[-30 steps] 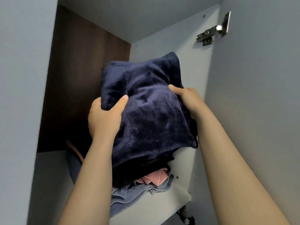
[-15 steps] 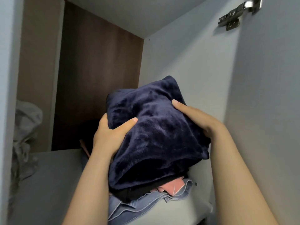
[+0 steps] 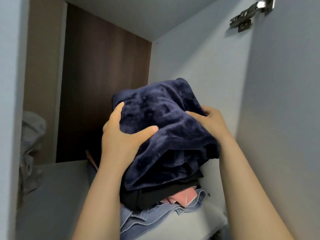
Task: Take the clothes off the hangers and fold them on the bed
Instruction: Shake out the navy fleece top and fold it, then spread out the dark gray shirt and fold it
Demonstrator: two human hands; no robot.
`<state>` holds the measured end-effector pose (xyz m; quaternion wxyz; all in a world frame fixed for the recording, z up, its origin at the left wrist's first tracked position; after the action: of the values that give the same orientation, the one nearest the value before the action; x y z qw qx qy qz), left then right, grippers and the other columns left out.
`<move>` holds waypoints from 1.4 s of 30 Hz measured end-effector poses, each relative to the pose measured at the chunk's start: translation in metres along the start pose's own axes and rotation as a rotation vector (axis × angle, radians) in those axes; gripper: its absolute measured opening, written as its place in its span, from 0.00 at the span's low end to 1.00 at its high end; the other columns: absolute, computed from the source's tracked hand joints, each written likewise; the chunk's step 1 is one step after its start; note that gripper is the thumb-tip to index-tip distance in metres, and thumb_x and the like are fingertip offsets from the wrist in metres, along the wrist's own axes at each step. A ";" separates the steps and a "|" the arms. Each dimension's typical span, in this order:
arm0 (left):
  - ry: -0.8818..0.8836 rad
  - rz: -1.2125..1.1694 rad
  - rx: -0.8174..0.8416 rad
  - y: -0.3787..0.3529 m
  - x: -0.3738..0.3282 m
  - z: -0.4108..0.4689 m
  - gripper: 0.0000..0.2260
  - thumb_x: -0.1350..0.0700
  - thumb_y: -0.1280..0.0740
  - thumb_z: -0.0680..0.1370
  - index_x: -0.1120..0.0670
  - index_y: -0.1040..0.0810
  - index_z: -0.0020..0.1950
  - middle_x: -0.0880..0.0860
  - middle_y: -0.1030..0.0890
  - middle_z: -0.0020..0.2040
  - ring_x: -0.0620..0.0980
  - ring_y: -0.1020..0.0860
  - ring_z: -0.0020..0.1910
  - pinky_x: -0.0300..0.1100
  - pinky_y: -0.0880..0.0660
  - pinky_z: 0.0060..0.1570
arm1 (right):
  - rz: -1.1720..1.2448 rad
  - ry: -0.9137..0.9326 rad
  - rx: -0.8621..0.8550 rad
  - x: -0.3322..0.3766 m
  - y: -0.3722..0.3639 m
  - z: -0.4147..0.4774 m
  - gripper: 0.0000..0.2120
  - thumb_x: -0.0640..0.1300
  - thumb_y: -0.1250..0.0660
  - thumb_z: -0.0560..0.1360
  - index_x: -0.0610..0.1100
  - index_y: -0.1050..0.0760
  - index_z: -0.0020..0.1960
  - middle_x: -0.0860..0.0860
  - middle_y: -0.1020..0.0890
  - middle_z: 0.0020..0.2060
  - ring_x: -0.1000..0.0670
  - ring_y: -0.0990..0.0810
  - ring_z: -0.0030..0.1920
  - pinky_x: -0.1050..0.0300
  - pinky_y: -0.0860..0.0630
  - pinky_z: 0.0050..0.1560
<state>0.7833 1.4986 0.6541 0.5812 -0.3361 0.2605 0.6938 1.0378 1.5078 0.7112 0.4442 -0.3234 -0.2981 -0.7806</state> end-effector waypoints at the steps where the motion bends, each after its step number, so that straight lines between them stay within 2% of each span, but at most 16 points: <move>1: -0.039 -0.037 -0.060 0.004 -0.005 0.002 0.43 0.42 0.21 0.61 0.35 0.38 0.72 0.42 0.35 0.73 0.45 0.33 0.69 0.43 0.33 0.63 | 0.011 0.029 0.006 0.010 -0.002 0.005 0.05 0.44 0.26 0.72 0.45 0.21 0.40 0.57 0.21 0.30 0.57 0.23 0.32 0.62 0.26 0.33; 3: -0.104 -0.078 -0.144 0.011 -0.014 0.008 0.40 0.44 0.21 0.63 0.35 0.35 0.71 0.42 0.36 0.74 0.43 0.35 0.71 0.43 0.33 0.66 | 0.022 0.094 0.011 0.030 -0.005 0.017 0.05 0.43 0.26 0.72 0.46 0.21 0.39 0.58 0.20 0.29 0.58 0.22 0.32 0.64 0.26 0.33; 5: -0.174 -0.075 -0.188 0.016 -0.022 0.014 0.37 0.45 0.22 0.64 0.35 0.34 0.70 0.44 0.38 0.75 0.37 0.38 0.71 0.31 0.36 0.63 | 0.030 0.152 0.003 0.046 -0.009 0.030 0.08 0.43 0.26 0.72 0.46 0.23 0.36 0.59 0.22 0.28 0.59 0.24 0.31 0.66 0.27 0.31; 8: -0.193 -0.029 -0.206 0.015 -0.022 0.025 0.34 0.46 0.23 0.66 0.36 0.32 0.70 0.46 0.41 0.77 0.14 0.44 0.56 0.11 0.44 0.44 | 0.064 0.121 0.032 0.042 -0.021 0.048 0.18 0.43 0.27 0.72 0.49 0.28 0.26 0.57 0.28 0.25 0.58 0.29 0.27 0.67 0.32 0.27; 10: -0.098 0.062 -0.155 0.010 -0.010 0.030 0.34 0.46 0.24 0.68 0.39 0.34 0.72 0.48 0.43 0.77 0.21 0.42 0.62 0.14 0.43 0.49 | 0.017 -0.010 0.110 0.016 -0.036 0.054 0.16 0.44 0.27 0.72 0.50 0.26 0.28 0.55 0.27 0.26 0.56 0.28 0.28 0.66 0.31 0.28; 12: 0.098 0.195 -0.068 0.004 0.012 0.027 0.38 0.43 0.26 0.69 0.41 0.40 0.75 0.53 0.49 0.78 0.46 0.38 0.73 0.31 0.39 0.60 | -0.098 -0.192 0.177 -0.021 -0.051 0.049 0.07 0.48 0.27 0.72 0.44 0.18 0.41 0.50 0.21 0.33 0.55 0.23 0.34 0.62 0.28 0.30; 14: 0.244 0.297 -0.021 0.001 0.034 0.019 0.44 0.36 0.27 0.66 0.41 0.45 0.77 0.54 0.54 0.79 0.58 0.39 0.73 0.47 0.37 0.67 | -0.173 -0.274 0.193 -0.048 -0.058 0.045 0.14 0.52 0.28 0.73 0.40 0.19 0.47 0.48 0.18 0.36 0.52 0.21 0.36 0.62 0.27 0.31; 17: 0.225 0.321 -0.016 0.000 0.040 0.016 0.51 0.31 0.27 0.58 0.36 0.48 0.76 0.46 0.58 0.78 0.59 0.41 0.74 0.53 0.36 0.67 | -0.135 -0.099 0.120 -0.038 -0.053 0.051 0.11 0.50 0.28 0.73 0.44 0.20 0.50 0.48 0.15 0.44 0.51 0.19 0.44 0.60 0.21 0.43; 19: 0.209 0.334 0.000 -0.001 0.039 0.016 0.53 0.30 0.26 0.55 0.34 0.49 0.75 0.43 0.59 0.77 0.58 0.41 0.74 0.53 0.36 0.67 | -0.120 0.032 0.077 -0.020 -0.049 0.051 0.19 0.50 0.27 0.72 0.47 0.23 0.62 0.51 0.19 0.56 0.54 0.22 0.55 0.59 0.24 0.56; 23: 0.223 0.331 0.002 0.000 0.042 0.016 0.53 0.34 0.24 0.56 0.34 0.48 0.75 0.44 0.58 0.78 0.58 0.42 0.74 0.54 0.35 0.67 | -0.008 0.221 0.232 0.001 -0.058 0.036 0.24 0.49 0.24 0.70 0.51 0.23 0.65 0.61 0.22 0.59 0.68 0.25 0.58 0.75 0.29 0.55; 27: 0.213 0.340 0.003 -0.001 0.045 0.013 0.52 0.38 0.22 0.58 0.36 0.47 0.76 0.46 0.55 0.78 0.58 0.41 0.74 0.51 0.35 0.66 | -0.329 0.229 0.331 -0.033 -0.072 0.024 0.26 0.44 0.26 0.72 0.49 0.27 0.69 0.51 0.32 0.72 0.56 0.38 0.74 0.56 0.41 0.74; 30: 0.192 0.364 -0.007 -0.005 0.043 0.004 0.50 0.40 0.22 0.61 0.37 0.47 0.76 0.48 0.52 0.78 0.59 0.41 0.73 0.50 0.36 0.66 | -0.411 0.228 0.288 -0.051 -0.074 0.023 0.26 0.44 0.28 0.75 0.51 0.30 0.71 0.50 0.37 0.75 0.51 0.46 0.77 0.44 0.45 0.76; 33: 0.166 0.370 -0.034 -0.006 0.039 -0.005 0.47 0.41 0.23 0.64 0.40 0.46 0.77 0.49 0.50 0.78 0.58 0.42 0.74 0.51 0.37 0.67 | -0.415 0.228 0.284 -0.051 -0.075 0.023 0.26 0.45 0.28 0.74 0.52 0.29 0.71 0.49 0.36 0.75 0.50 0.44 0.77 0.43 0.44 0.76; 37: 0.048 0.345 -0.143 -0.003 0.023 -0.019 0.37 0.43 0.25 0.68 0.45 0.36 0.74 0.50 0.43 0.77 0.53 0.41 0.74 0.50 0.37 0.70 | -0.330 0.224 0.168 -0.036 -0.061 0.010 0.22 0.43 0.27 0.73 0.49 0.24 0.66 0.50 0.26 0.69 0.52 0.32 0.71 0.56 0.37 0.72; 40: -0.111 0.263 -0.277 0.003 0.001 -0.035 0.28 0.45 0.26 0.70 0.46 0.28 0.68 0.46 0.33 0.71 0.47 0.36 0.71 0.44 0.36 0.68 | -0.298 0.258 0.058 -0.020 -0.042 -0.011 0.19 0.43 0.27 0.74 0.48 0.22 0.64 0.54 0.20 0.61 0.58 0.25 0.63 0.75 0.34 0.60; 42: -0.155 0.210 -0.256 0.000 -0.009 -0.043 0.24 0.47 0.26 0.70 0.45 0.26 0.65 0.44 0.29 0.68 0.45 0.34 0.69 0.45 0.35 0.68 | -0.317 0.281 -0.030 -0.008 -0.026 -0.029 0.17 0.43 0.29 0.75 0.48 0.21 0.63 0.57 0.19 0.57 0.61 0.24 0.59 0.82 0.36 0.53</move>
<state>0.7914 1.4603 0.6333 0.4763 -0.3238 0.1583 0.8020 1.0108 1.5011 0.6830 0.3482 -0.1668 -0.2688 -0.8824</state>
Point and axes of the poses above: each hand's wrist, its own z-axis towards the middle knuckle, its own y-axis out of the back of the hand, x = y × z, the point moved 7 cm from there along z, towards the middle knuckle
